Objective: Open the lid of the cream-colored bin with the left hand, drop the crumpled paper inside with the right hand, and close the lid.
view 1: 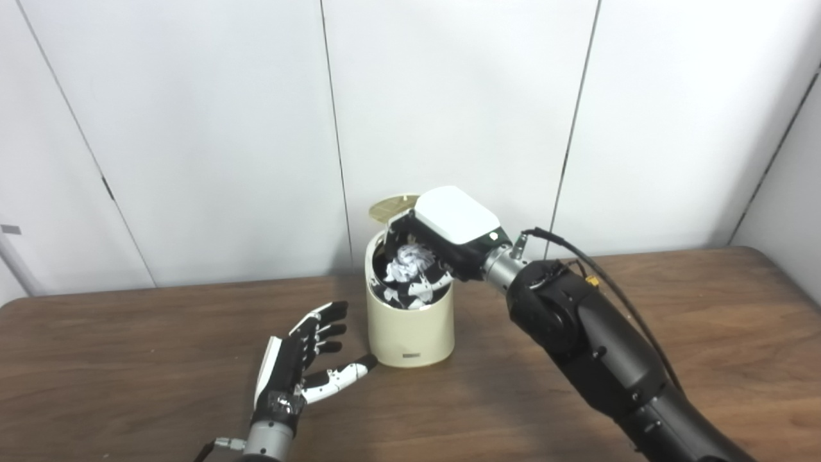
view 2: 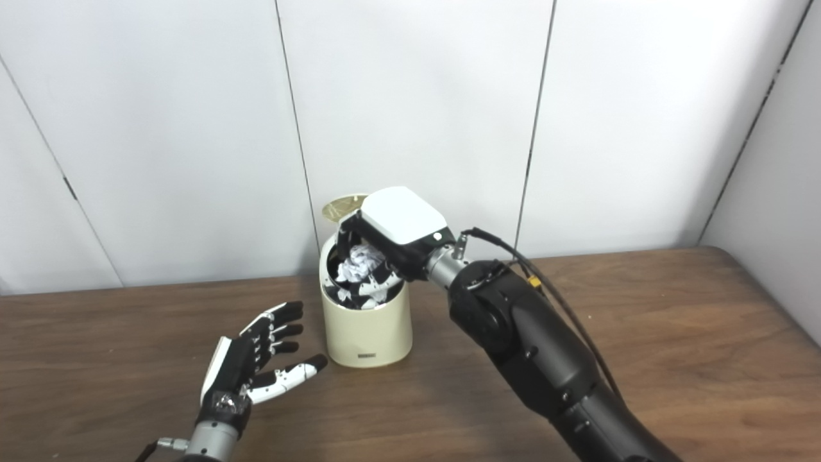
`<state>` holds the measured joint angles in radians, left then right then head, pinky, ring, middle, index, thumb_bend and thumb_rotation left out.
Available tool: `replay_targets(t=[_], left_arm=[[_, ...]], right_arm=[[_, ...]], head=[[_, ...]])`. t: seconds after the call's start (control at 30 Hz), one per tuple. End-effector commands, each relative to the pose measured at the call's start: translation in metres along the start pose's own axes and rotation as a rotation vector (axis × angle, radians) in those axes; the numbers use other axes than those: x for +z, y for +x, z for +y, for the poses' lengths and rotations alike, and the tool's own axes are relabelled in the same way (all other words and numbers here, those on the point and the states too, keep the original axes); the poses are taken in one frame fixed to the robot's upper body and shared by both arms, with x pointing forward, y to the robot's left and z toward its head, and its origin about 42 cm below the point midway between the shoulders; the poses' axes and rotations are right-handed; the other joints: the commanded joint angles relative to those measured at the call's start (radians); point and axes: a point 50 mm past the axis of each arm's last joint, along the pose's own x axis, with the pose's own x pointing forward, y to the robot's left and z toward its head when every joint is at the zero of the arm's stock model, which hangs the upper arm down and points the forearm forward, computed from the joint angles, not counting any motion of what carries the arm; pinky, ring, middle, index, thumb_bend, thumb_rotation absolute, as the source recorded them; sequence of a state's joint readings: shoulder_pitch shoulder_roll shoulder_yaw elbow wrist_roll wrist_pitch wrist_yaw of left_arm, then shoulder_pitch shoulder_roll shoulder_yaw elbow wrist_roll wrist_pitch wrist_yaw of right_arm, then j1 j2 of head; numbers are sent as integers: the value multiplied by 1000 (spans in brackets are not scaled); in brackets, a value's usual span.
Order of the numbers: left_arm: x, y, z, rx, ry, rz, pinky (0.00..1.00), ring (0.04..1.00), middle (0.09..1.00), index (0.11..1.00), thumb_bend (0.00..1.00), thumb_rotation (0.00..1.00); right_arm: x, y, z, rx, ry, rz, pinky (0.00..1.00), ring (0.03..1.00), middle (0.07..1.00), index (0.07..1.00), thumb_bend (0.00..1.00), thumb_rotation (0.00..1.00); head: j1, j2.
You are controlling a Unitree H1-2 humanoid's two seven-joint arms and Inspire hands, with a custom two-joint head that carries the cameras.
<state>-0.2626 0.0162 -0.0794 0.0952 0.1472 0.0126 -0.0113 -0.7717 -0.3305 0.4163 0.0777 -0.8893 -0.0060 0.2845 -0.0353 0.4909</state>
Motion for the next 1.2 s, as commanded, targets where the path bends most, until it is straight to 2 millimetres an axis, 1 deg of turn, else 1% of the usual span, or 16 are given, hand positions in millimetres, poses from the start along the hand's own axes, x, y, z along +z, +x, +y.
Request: replay_targets(t=[0.0,0.07,0.17,0.33,0.5,0.7,0.8,0.87,0.97,1.03,1.17], left_arm=[[19,8,2,8,-3,-92,734,796,834,846,732,80],[19,8,1,8,-1,-91,738,798,835,846,732,80],[19,8,1,8,2,-93,737,793,832,844,734,84],[19,8,1,7,1,-91,747,800,835,846,737,83],[19,9,1,7,1,-94,734,800,836,847,735,78],[20,9,1,5,4,-92,741,805,838,848,737,86],[20,8,1,7,7,-91,740,804,837,845,741,91],[21,8,1,9,9,-92,738,799,834,844,742,90],[21,8,1,9,5,-95,726,795,833,844,741,85],[20,9,1,9,2,-94,720,792,831,843,741,83],[20,9,1,9,3,-92,746,796,833,844,739,90]], right_arm=[[-13,-1,-11,20,-58,53,458,667,752,686,858,76],[-13,-1,-11,26,-55,54,468,679,771,692,858,76],[-13,-2,-10,15,-58,47,478,681,773,685,873,69],[-12,-2,-10,10,-56,41,468,655,769,681,888,48],[-10,-3,-10,11,-44,35,471,655,769,682,871,22],[-10,-4,-10,12,-45,31,479,653,765,686,857,18],[-9,-5,-10,10,-56,41,480,663,801,723,864,31],[-8,-5,-9,14,-64,45,498,710,850,763,877,54],[-7,-6,-9,12,-75,43,521,757,891,798,893,67],[-7,-6,-9,11,-78,43,530,772,904,810,898,74],[-7,-7,-8,7,-81,43,531,769,903,811,895,56]], head=[[-1,1],[-1,1],[-1,1],[1,1],[3,1],[3,0],[3,0],[3,0],[3,0],[3,-3],[4,-4]])
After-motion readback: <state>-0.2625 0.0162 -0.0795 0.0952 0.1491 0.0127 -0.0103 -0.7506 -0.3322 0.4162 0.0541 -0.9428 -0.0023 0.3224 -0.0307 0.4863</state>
